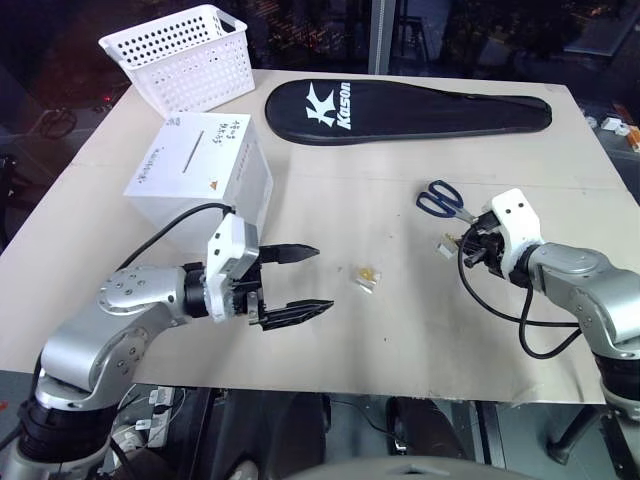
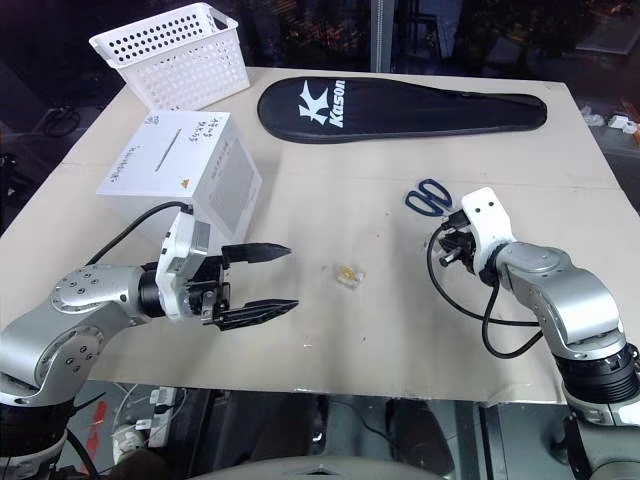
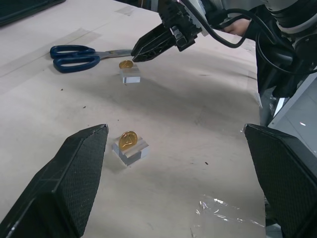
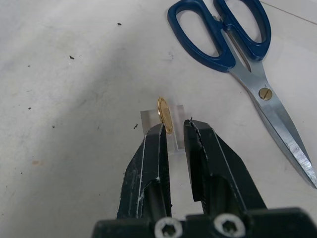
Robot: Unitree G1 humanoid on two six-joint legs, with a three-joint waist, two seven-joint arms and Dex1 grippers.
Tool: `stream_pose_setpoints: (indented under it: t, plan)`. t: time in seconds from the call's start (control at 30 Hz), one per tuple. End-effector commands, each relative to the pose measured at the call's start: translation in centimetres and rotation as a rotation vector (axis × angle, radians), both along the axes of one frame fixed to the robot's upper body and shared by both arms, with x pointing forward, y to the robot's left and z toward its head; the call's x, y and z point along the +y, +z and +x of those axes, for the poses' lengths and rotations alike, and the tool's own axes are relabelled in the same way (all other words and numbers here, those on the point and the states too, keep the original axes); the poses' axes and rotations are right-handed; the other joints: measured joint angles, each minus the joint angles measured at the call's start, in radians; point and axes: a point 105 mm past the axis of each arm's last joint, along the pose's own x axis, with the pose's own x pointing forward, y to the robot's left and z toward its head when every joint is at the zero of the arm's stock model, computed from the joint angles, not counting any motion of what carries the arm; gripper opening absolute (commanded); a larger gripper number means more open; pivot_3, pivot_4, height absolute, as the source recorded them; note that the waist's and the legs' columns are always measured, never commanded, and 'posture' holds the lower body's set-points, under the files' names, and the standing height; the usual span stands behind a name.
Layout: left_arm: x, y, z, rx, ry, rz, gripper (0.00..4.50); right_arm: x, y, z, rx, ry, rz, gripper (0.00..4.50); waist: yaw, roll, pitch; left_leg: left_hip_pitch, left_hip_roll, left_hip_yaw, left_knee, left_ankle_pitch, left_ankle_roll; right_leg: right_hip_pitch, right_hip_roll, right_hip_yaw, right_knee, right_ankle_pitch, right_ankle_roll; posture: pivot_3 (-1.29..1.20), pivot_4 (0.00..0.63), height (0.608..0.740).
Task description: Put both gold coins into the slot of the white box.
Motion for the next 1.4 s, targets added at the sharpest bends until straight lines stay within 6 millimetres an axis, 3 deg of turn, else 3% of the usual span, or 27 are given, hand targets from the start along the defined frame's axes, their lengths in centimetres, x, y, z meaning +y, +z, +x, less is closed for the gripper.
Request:
stream_pose_setpoints:
  t: [0.03,1.03,1.07,1.27,1.4]
  plan:
    - [-0.3,1.0,-0.6,-0.054,-0.028,-0.010,4.50,0.4,1.1,0.2,-0.044,0.025,-0.009,0.64,0.000,0.000,0.000,0.000,0.000,0.000,0.000,0.000,0.000,0.000,0.000,0.000,0.000,0.000,0.000,0.00,0.150,0.740]
    - [-0.5,0.8,-0.7,-0.054,0.000,-0.017,4.50,1.0,0.5,1.5,-0.043,0.044,-0.036,0.64,-0.001,0.000,0.000,0.000,0.000,0.000,0.000,0.000,0.000,0.000,0.000,0.000,0.000,0.000,0.000,0.00,0.150,0.740]
    - [-0.5,0.8,-0.7,-0.054,0.001,-0.017,4.50,1.0,0.4,1.5,-0.042,0.041,-0.037,0.05,-0.001,0.000,0.000,0.000,0.000,0.000,0.000,0.000,0.000,0.000,0.000,0.000,0.000,0.000,0.000,0.00,0.150,0.740]
    - [-0.6,0.9,-0.7,-0.056,0.005,-0.023,4.50,0.6,0.4,1.5,-0.037,0.032,-0.037,0.02,-0.001,0.000,0.000,0.000,0.000,0.000,0.000,0.000,0.000,0.000,0.000,0.000,0.000,0.000,0.000,0.00,0.150,0.740]
    - [-0.6,1.7,-0.1,-0.021,0.035,-0.104,4.50,0.6,1.6,1.1,-0.065,0.053,0.006,0.02,0.000,0.000,0.000,0.000,0.000,0.000,0.000,0.000,0.000,0.000,0.000,0.000,0.000,0.000,0.000,0.00,0.150,0.740]
